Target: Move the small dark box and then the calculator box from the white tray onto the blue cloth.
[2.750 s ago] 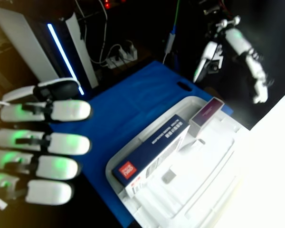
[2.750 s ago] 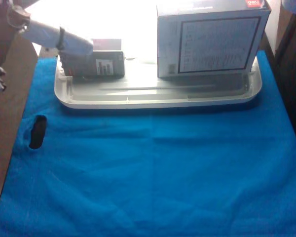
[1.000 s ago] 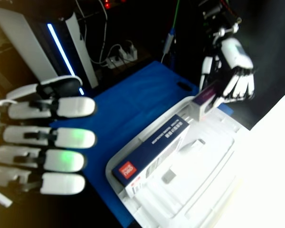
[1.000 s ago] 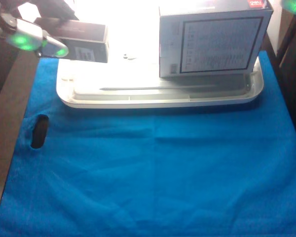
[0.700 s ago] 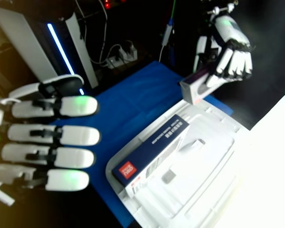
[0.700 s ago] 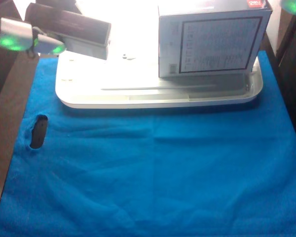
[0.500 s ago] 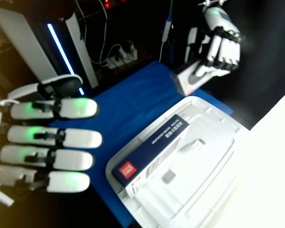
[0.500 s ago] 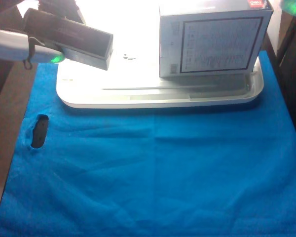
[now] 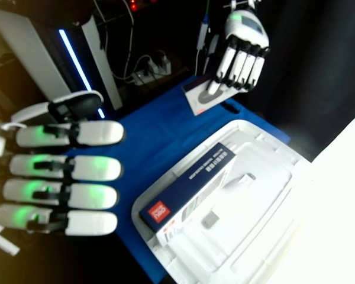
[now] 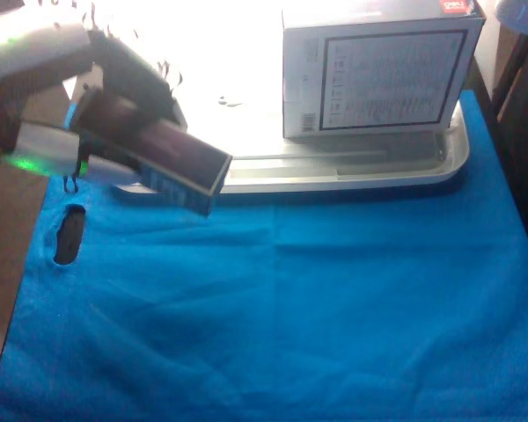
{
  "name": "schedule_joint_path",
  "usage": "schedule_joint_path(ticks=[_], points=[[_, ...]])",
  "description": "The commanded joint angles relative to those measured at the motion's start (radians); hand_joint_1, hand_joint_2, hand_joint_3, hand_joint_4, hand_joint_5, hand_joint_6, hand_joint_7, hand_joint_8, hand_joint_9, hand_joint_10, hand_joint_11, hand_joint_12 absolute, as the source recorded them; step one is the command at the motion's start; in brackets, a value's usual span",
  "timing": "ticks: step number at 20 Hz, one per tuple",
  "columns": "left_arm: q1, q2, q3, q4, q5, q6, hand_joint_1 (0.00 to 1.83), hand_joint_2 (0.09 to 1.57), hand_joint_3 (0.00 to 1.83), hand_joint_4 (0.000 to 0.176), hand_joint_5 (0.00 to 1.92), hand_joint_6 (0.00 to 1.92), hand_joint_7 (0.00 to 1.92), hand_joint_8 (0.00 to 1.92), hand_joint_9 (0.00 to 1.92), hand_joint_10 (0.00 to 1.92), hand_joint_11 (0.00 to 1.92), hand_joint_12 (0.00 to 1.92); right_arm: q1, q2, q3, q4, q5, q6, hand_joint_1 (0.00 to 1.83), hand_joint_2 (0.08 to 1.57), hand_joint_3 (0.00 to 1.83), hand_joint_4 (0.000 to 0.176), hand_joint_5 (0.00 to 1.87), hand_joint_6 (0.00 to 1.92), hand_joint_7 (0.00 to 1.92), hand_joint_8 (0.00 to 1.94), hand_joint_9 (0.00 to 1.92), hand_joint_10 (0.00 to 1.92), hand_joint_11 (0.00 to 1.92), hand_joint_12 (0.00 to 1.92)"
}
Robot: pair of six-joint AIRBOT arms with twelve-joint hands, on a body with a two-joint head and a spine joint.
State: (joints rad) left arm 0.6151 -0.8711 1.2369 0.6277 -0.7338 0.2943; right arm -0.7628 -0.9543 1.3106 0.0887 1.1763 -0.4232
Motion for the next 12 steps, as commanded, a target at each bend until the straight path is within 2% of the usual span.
schedule_joint_path(ticks=[1,2,5,7,9,10,11,12], points=[[0.000,-0.009,-0.002,-0.049,-0.089,-0.014,1.22,1.19,0.00,0.000,0.93,0.88,0.79,1.47,0.64,1.15,0.42,1.55,0.018,-0.005,0.001,0.024,0.117,0.006,0.35,0.85,0.00,0.026,0.07,0.00,0.18,0.00,0.20,0.01,0.10,0.35],[0.013,-0.015,-0.002,-0.049,-0.083,-0.019,1.20,1.20,0.00,0.000,0.82,1.07,0.83,1.39,0.70,1.05,0.44,1.51,0.018,-0.006,0.001,0.024,0.117,0.006,0.36,0.84,0.00,0.032,0.07,0.00,0.15,0.00,0.16,0.00,0.08,0.35],[0.058,-0.030,-0.001,-0.056,-0.071,-0.024,1.20,1.19,0.00,0.000,0.81,1.08,0.86,1.35,0.73,1.03,0.41,1.55,0.018,-0.007,0.001,0.024,0.117,0.006,0.35,0.83,0.00,0.028,0.07,0.00,0.14,0.00,0.14,0.00,0.05,0.34],[0.078,-0.044,0.004,-0.069,-0.070,-0.024,1.20,1.20,0.00,0.000,0.81,1.09,0.86,1.34,0.74,1.12,0.44,1.62,0.018,-0.007,0.000,0.024,0.117,0.008,0.37,0.83,0.00,0.028,0.06,0.00,0.14,0.00,0.14,0.00,0.00,0.45],[0.100,-0.058,0.011,-0.081,-0.067,-0.024,1.20,1.19,0.00,0.000,0.79,1.14,0.88,1.30,0.76,1.13,0.50,1.56,0.018,-0.007,0.000,0.024,0.117,0.012,0.37,0.83,0.00,0.028,0.06,0.00,0.14,0.00,0.14,0.00,0.00,0.47],[0.111,-0.064,0.014,-0.091,-0.067,-0.024,1.32,1.17,0.00,0.000,0.83,1.06,0.88,1.21,0.81,1.34,0.52,1.49,0.018,-0.007,0.000,0.024,0.117,0.012,0.37,0.83,0.00,0.033,0.06,0.00,0.14,0.00,0.14,0.00,0.00,0.47],[0.127,-0.072,0.020,-0.103,-0.070,-0.024,1.36,1.16,0.00,0.000,0.86,0.98,0.90,1.19,0.82,1.38,0.53,1.47,0.018,-0.007,0.000,0.024,0.117,0.012,0.38,0.83,0.00,0.045,0.06,0.00,0.16,0.01,0.14,0.00,0.00,0.47],[0.137,-0.080,0.026,-0.112,-0.070,-0.024,1.24,1.16,0.00,0.000,0.88,1.00,0.91,1.23,0.76,1.13,0.51,1.44,0.018,-0.007,0.000,0.024,0.117,0.012,0.38,0.83,0.00,0.039,0.06,0.00,0.15,0.00,0.14,0.00,0.00,0.48]])
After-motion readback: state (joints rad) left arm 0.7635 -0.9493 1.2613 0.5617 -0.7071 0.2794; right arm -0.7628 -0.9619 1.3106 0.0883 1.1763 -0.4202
